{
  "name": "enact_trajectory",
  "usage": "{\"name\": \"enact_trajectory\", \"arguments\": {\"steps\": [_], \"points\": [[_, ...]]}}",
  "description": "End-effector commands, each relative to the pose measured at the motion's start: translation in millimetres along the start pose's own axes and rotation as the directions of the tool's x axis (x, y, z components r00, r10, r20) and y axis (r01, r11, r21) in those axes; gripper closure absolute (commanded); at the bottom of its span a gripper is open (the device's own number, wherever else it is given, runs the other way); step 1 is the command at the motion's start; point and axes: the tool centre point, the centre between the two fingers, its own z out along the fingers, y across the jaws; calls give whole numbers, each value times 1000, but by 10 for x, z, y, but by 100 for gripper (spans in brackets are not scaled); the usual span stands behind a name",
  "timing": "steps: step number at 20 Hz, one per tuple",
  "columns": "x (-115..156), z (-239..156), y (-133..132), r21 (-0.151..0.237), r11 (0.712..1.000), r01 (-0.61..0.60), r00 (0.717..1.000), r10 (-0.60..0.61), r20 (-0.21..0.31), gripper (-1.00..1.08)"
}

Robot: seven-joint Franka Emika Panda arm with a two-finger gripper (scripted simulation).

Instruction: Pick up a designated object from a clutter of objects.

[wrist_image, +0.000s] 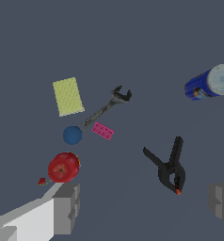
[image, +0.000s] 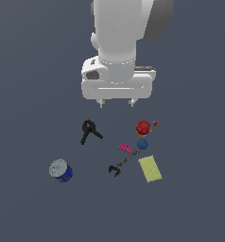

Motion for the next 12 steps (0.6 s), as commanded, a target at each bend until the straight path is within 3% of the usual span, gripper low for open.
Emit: {"name": "enact_trajectory", "arguments": {"steps": [1,12], "points": [[0,0,0,0,1000,0,1000,0,0,-92],[38,8,-235,-11,996,87,996,-87,-5,-92]]}}
